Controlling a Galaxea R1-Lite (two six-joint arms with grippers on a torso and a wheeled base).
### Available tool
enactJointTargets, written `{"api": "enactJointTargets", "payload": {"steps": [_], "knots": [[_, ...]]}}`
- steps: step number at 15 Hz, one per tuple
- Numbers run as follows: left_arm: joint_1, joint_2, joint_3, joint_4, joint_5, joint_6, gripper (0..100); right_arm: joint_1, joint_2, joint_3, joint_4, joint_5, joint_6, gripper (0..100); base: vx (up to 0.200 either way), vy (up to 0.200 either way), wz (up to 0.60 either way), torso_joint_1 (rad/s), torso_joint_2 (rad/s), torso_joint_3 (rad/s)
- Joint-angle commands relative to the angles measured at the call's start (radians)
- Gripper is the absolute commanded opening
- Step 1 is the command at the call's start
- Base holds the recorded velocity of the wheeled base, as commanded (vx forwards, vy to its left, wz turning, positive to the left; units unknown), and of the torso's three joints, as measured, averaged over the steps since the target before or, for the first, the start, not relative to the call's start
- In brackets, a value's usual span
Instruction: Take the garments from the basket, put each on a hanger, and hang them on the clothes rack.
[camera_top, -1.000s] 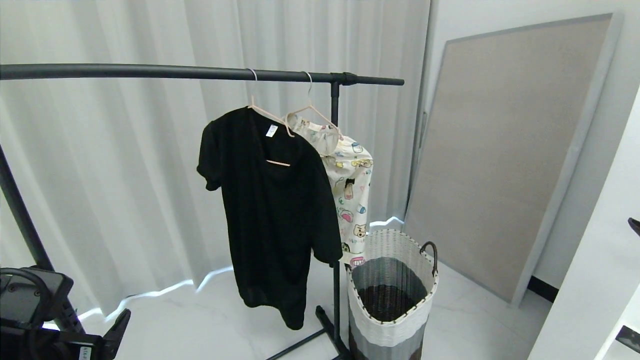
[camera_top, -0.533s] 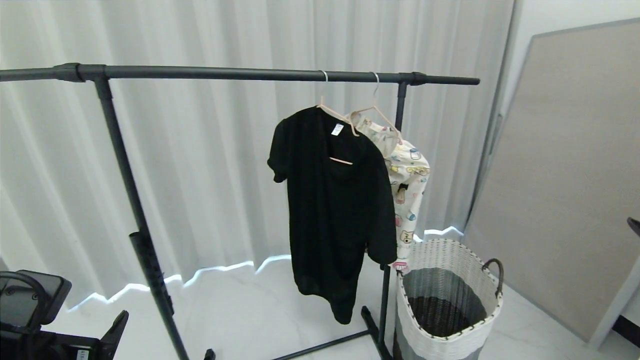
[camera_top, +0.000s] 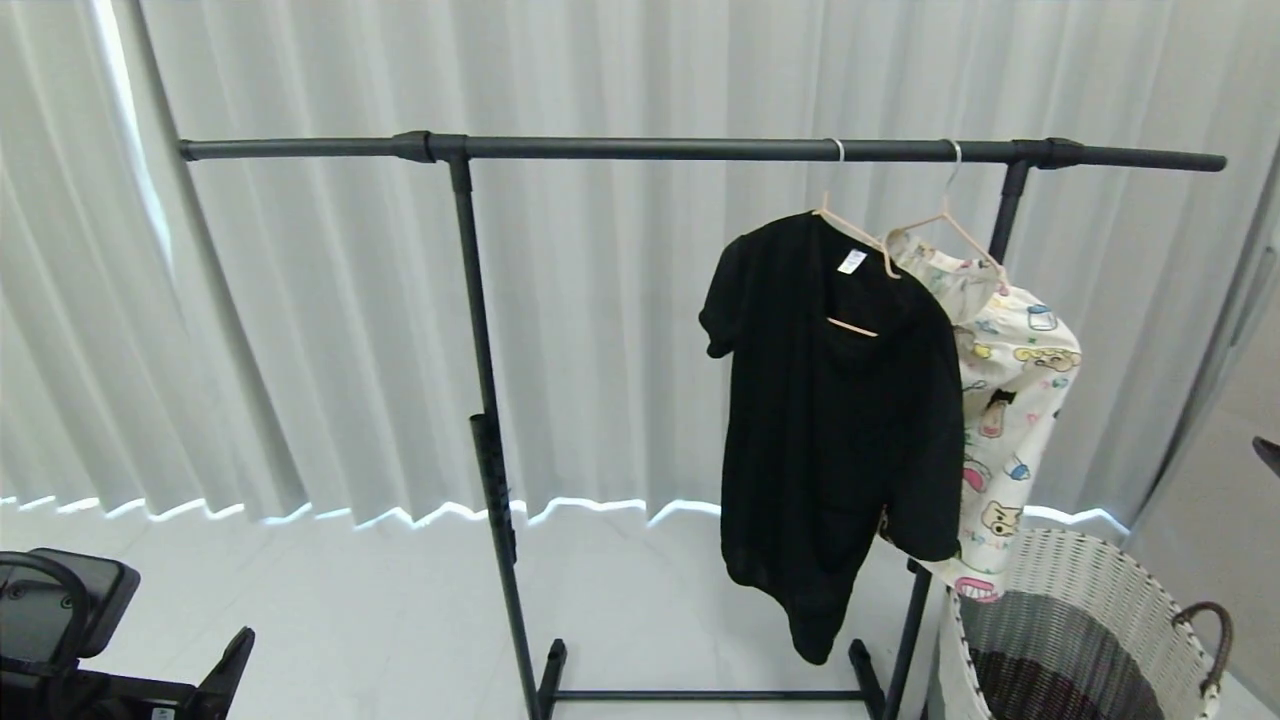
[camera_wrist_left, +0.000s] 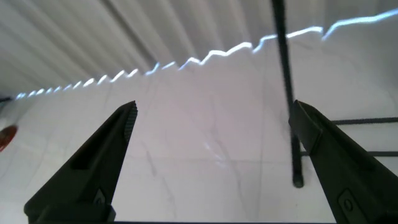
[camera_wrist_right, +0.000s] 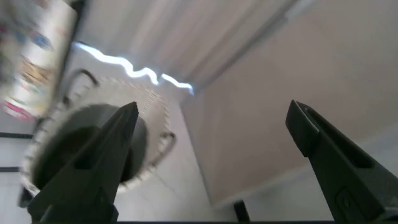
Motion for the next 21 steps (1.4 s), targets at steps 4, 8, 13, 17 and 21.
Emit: {"api": "enactJointTargets", "payload": {"steps": [4,8,13,17,21], "knots": [[0.001,-0.090,0.057,-0.001,0.011,-0.001,100,-0.044,-0.073,0.084,-0.004,-0.001,0.021,100,0.000,0.000,0.00,0.000,0.00,0.000],[0.038,-0.285,0.085,0.125,0.083,-0.001,100,-0.210,-0.276,0.289,0.000,-0.004,0.059,100,0.000,0.000,0.00,0.000,0.00,0.000],[0.201,-0.733,0.079,0.450,0.083,0.000,100,-0.241,-0.736,0.534,0.083,0.044,0.356,100,0.000,0.000,0.00,0.000,0.00,0.000],[0.256,-0.900,0.077,0.450,0.077,0.082,100,-0.241,-0.960,0.601,0.278,0.039,0.406,100,0.000,0.000,0.00,0.000,0.00,0.000],[0.256,-0.923,0.080,0.449,0.083,0.054,100,-0.241,-0.960,0.609,0.276,0.036,0.508,100,0.000,0.000,0.00,0.000,0.00,0.000]]}}
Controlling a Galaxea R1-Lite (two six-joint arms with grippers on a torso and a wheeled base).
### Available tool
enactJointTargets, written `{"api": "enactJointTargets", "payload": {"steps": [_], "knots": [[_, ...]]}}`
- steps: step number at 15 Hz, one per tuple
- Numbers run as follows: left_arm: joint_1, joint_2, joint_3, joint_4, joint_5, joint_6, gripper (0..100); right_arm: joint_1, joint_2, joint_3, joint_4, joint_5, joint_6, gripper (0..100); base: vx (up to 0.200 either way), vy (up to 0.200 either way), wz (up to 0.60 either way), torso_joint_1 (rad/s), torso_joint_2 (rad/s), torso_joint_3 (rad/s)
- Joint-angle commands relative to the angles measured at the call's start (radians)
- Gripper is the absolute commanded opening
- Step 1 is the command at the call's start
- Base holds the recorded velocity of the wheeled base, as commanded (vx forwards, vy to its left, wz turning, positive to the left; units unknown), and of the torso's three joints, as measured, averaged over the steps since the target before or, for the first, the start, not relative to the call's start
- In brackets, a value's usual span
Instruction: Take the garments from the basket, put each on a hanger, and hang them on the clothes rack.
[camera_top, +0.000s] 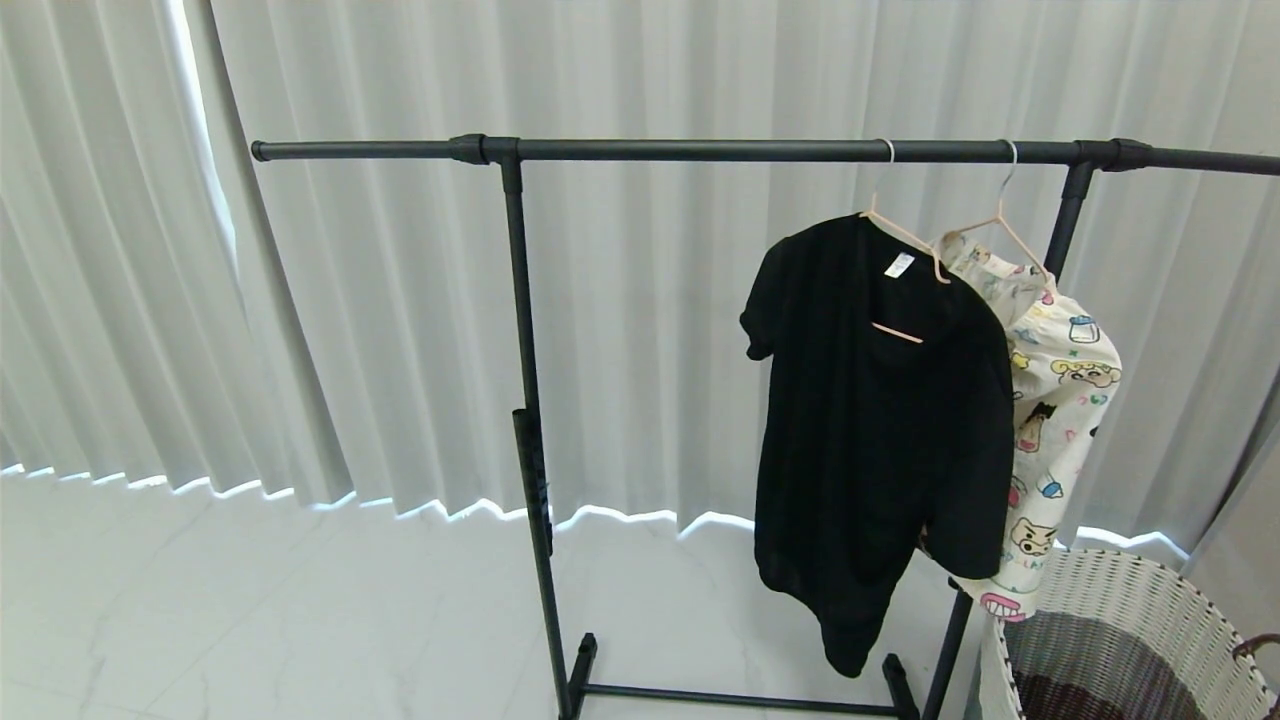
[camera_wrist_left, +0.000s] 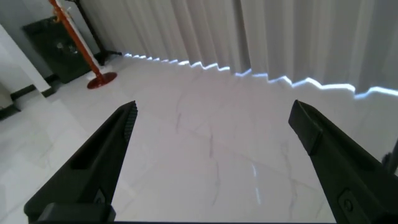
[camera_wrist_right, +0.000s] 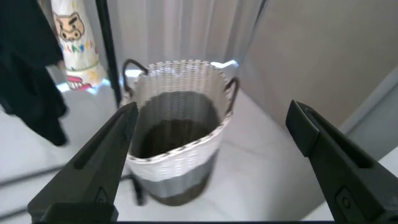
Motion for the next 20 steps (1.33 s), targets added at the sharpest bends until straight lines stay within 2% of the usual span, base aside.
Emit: {"api": "enactJointTargets", "payload": {"steps": [1,4,5,6,7,8,9,11,12,13,15,18,20], "knots": [[0.000,-0.040,0.001,0.000,-0.003,-0.007,100,0.000,-0.027,0.009,-0.002,-0.002,-0.007,100,0.000,0.000,0.00,0.000,0.00,0.000],[0.000,-0.039,0.001,0.000,-0.009,-0.024,100,0.000,-0.027,0.025,-0.040,-0.045,-0.028,100,0.000,0.000,0.00,0.000,0.00,0.000],[-0.011,-0.045,0.000,0.000,-0.058,-0.009,100,0.002,-0.027,0.026,-0.046,-0.036,-0.059,100,0.000,0.000,0.00,0.000,0.00,0.000],[-0.063,-0.066,-0.002,0.000,-0.184,-0.001,100,0.002,-0.027,0.029,-0.058,-0.014,-0.079,100,0.000,0.000,0.00,0.000,0.00,0.000],[-0.083,-0.080,-0.002,0.000,-0.320,-0.010,100,0.002,-0.027,0.040,-0.080,0.059,-0.079,100,0.000,0.000,0.00,0.000,0.00,0.000],[-0.077,-0.083,-0.002,0.000,-0.356,-0.029,100,0.002,-0.027,0.052,-0.103,0.122,-0.080,100,0.000,0.000,0.00,0.000,0.00,0.000],[-0.077,-0.086,0.000,0.000,-0.363,-0.084,100,0.002,-0.027,0.060,-0.164,0.228,-0.087,100,0.000,0.000,0.00,0.000,0.00,0.000],[-0.077,-0.089,0.006,0.001,-0.371,-0.170,100,0.002,-0.027,0.060,-0.149,0.360,-0.106,100,0.000,0.000,0.00,0.000,0.00,0.000],[-0.074,-0.111,0.006,0.003,-0.411,-0.207,100,0.002,-0.027,0.060,-0.147,0.383,-0.122,100,0.000,0.000,0.00,0.000,0.00,0.000],[-0.066,-0.124,0.006,0.004,-0.514,-0.242,100,0.002,-0.027,0.060,-0.149,0.383,-0.120,100,0.000,0.000,0.00,0.000,0.00,0.000],[-0.066,-0.124,0.006,0.032,-0.626,-0.243,100,0.002,-0.027,0.060,-0.147,0.383,-0.120,100,0.000,0.000,0.00,0.000,0.00,0.000],[-0.066,-0.124,0.006,0.053,-0.627,-0.265,100,0.008,-0.027,0.060,-0.149,0.389,-0.113,100,0.000,0.000,0.00,0.000,0.00,0.000],[-0.066,-0.124,0.006,0.053,-0.627,-0.273,100,0.006,-0.027,0.060,-0.149,0.398,-0.028,100,0.000,0.000,0.00,0.000,0.00,0.000]]}}
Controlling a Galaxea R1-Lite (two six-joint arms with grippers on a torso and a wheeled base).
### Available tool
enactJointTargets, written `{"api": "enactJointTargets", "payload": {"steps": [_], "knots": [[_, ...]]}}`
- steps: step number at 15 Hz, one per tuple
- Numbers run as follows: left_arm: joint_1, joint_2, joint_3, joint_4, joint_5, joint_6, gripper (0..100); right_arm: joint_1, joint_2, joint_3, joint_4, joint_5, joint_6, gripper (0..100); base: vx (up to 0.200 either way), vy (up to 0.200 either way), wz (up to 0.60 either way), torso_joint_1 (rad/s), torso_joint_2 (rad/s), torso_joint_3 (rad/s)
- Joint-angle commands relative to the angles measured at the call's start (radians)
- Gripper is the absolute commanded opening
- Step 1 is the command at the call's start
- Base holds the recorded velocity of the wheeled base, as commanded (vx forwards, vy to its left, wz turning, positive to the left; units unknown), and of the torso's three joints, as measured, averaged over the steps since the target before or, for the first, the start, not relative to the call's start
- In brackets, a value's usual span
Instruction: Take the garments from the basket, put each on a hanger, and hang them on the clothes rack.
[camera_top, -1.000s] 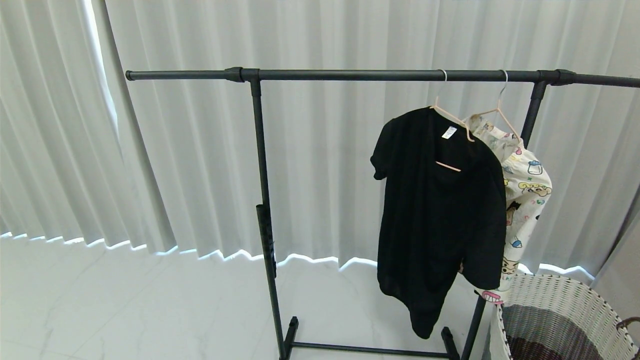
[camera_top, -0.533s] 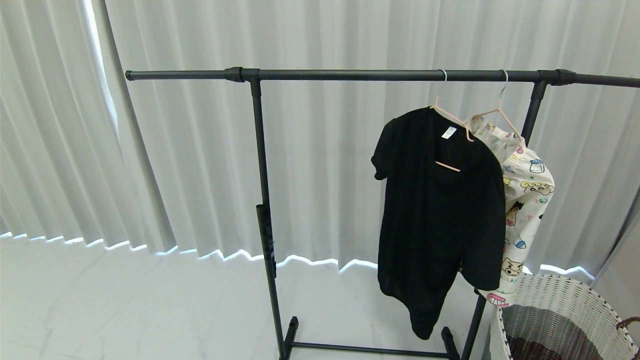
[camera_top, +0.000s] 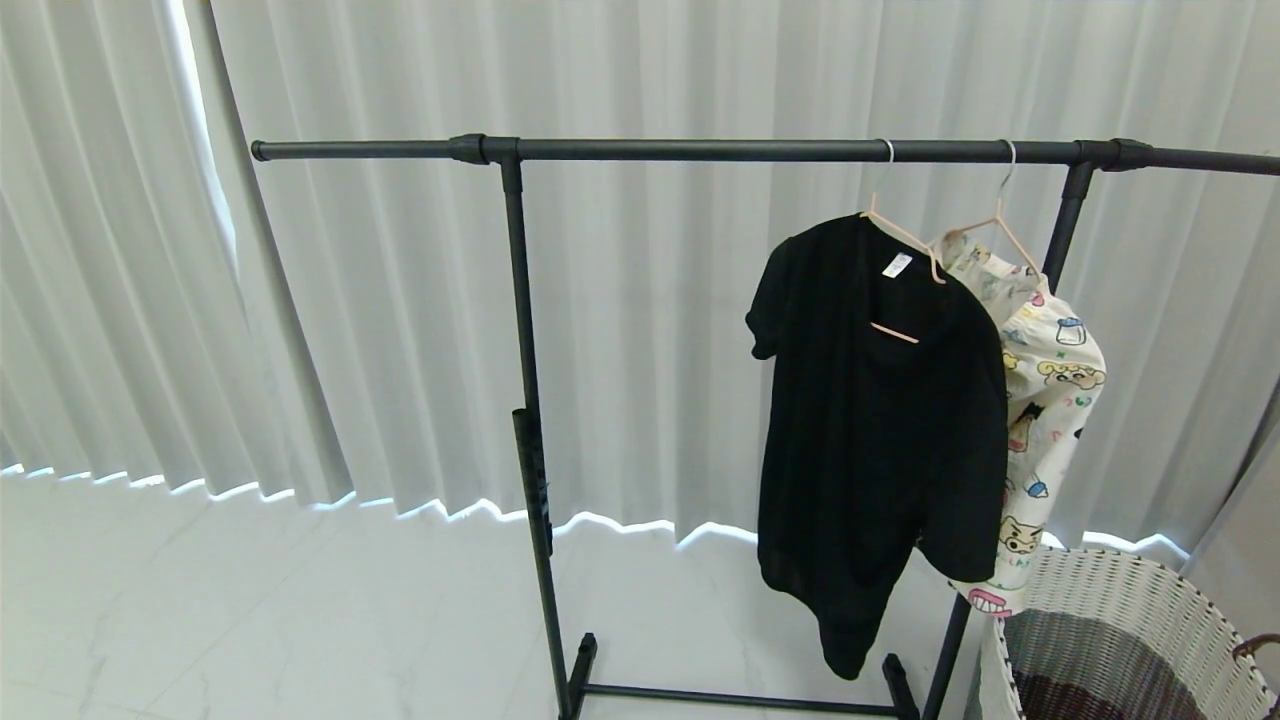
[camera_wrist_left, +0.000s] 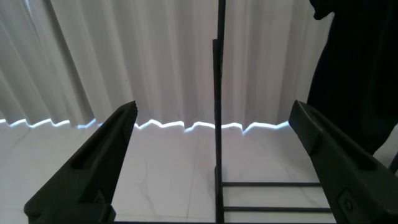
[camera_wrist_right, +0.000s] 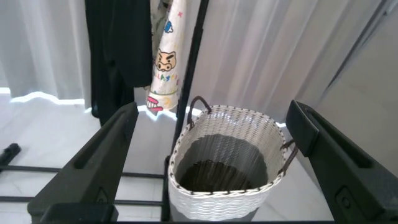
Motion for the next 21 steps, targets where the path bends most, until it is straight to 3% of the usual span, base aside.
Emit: {"api": "enactJointTargets", "payload": {"steps": [1,10,11,13,14,15,18,19,21], "knots": [[0.000,-0.002,0.000,-0.001,0.000,-0.002,100,0.001,0.004,0.000,-0.001,0.004,0.055,100,0.000,0.000,0.00,0.000,0.00,0.000],[0.000,-0.002,0.000,-0.001,0.000,-0.002,100,0.001,0.004,0.000,-0.001,0.015,-0.042,100,0.000,0.000,0.00,0.000,0.00,0.000],[0.002,-0.002,0.000,-0.001,0.000,-0.002,100,0.029,0.004,0.000,-0.001,0.018,-0.048,100,0.000,0.000,0.00,0.000,0.00,0.000],[0.002,-0.002,0.000,-0.001,0.000,-0.006,100,0.191,0.004,0.000,0.001,0.020,-0.058,100,0.000,0.000,0.00,0.000,0.00,0.000],[0.002,-0.002,0.000,-0.001,0.000,-0.008,100,0.263,0.002,0.000,0.004,0.020,-0.052,100,0.000,0.000,0.00,0.000,0.00,0.000],[0.002,-0.002,0.000,-0.001,0.000,-0.008,100,0.274,-0.005,0.000,0.006,0.011,-0.040,100,0.000,0.000,0.00,0.000,0.00,0.000],[0.002,-0.002,0.000,-0.001,0.000,-0.009,100,0.208,-0.093,0.000,0.012,-0.045,0.040,100,0.000,0.000,0.00,0.000,0.00,0.000],[0.002,-0.002,0.000,-0.001,0.000,-0.008,100,0.208,-0.093,0.000,0.013,-0.095,0.052,100,0.000,0.000,0.00,0.000,0.00,0.000],[0.003,-0.002,0.000,-0.001,0.000,-0.008,100,0.208,-0.094,0.000,0.006,-0.118,0.073,100,0.000,0.000,0.00,0.000,0.00,0.000]]}}
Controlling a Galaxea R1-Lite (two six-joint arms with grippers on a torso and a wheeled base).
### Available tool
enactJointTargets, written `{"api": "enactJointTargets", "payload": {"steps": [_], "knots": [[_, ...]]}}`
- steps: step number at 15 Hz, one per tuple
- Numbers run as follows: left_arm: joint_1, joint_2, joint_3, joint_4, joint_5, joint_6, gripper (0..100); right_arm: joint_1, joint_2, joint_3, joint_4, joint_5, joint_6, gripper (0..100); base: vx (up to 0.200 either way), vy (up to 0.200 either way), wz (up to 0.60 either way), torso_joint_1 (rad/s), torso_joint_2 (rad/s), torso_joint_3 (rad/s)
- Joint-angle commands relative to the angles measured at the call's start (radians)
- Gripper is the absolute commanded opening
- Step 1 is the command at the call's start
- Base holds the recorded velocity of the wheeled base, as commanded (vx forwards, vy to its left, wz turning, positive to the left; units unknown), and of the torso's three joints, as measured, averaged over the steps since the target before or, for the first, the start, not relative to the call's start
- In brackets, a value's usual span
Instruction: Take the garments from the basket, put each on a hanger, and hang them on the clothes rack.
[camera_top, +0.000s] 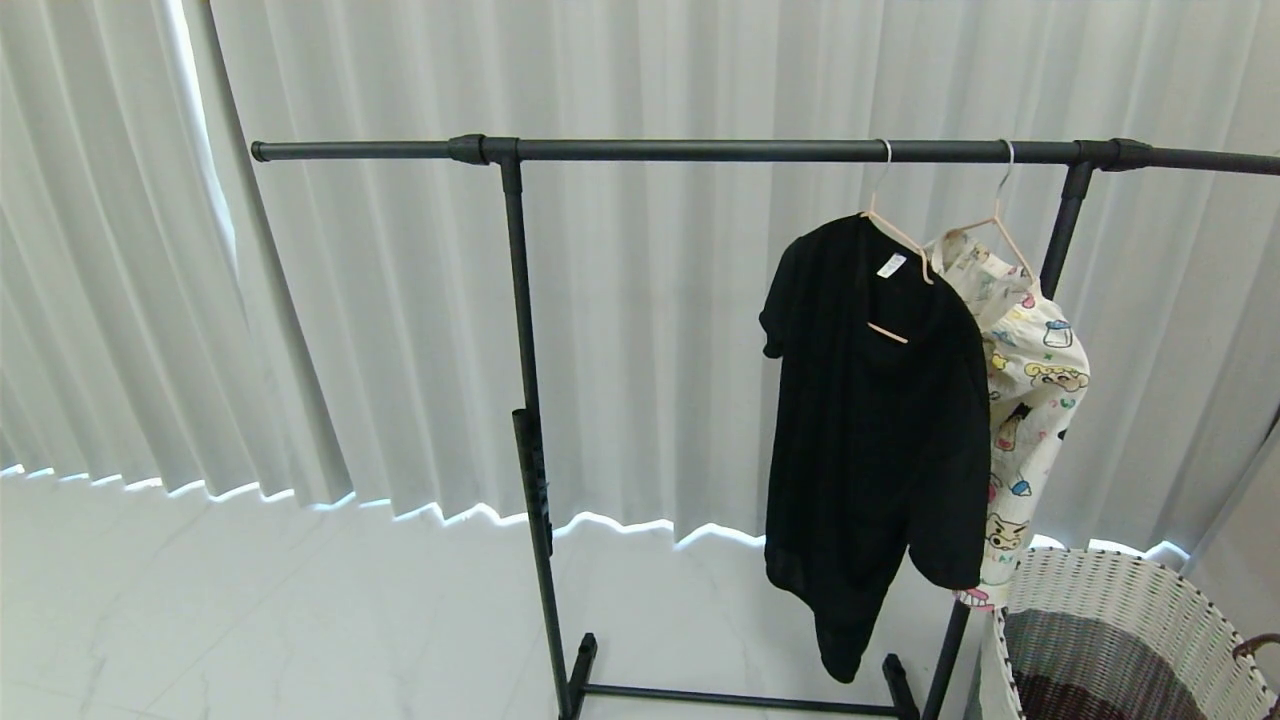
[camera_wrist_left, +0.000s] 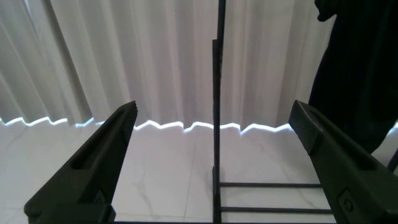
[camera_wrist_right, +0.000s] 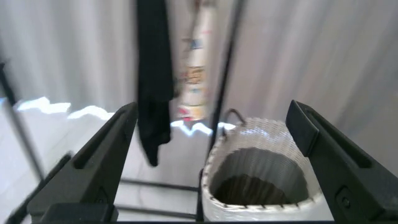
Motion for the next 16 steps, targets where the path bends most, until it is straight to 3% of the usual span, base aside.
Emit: {"api": "enactJointTargets", "payload": {"steps": [1,3,4,16], "knots": [[0.000,0.000,0.000,0.000,0.000,0.000,100,-0.001,-0.018,0.000,-0.007,-0.014,0.015,100,0.000,0.000,0.00,0.000,0.00,0.000],[0.001,0.000,0.000,0.000,0.000,0.000,100,-0.001,-0.018,0.000,0.022,-0.106,0.036,100,0.000,0.000,0.00,0.000,0.00,0.000],[0.000,0.000,0.000,0.000,-0.001,0.001,100,-0.001,-0.018,0.000,0.042,-0.114,0.056,100,0.000,0.000,0.00,0.000,0.00,0.000],[0.001,0.000,0.000,-0.001,-0.001,-0.002,100,-0.001,-0.018,0.000,0.042,-0.114,0.053,100,0.000,0.000,0.00,0.000,0.00,0.000]]}}
